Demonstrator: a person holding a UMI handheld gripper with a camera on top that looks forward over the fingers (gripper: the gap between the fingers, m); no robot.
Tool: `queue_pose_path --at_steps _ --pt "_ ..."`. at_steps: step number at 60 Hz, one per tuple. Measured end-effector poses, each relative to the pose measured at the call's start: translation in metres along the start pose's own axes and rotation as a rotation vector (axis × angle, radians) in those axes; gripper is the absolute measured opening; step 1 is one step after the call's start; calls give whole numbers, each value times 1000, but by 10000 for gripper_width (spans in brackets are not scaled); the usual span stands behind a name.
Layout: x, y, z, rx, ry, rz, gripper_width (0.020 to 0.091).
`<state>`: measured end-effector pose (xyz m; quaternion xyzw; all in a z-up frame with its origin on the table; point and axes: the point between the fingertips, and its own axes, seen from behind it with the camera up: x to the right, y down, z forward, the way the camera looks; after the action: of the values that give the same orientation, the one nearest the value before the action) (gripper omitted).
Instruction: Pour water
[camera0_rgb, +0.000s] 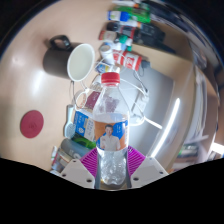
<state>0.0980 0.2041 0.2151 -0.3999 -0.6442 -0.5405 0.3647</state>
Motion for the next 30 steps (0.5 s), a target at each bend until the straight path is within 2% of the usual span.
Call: queue_pose_path --at_steps 14,30 --pt "33 -56 10 82 98 -506 354" --pt "39 -56 18 63 100 -525 356"
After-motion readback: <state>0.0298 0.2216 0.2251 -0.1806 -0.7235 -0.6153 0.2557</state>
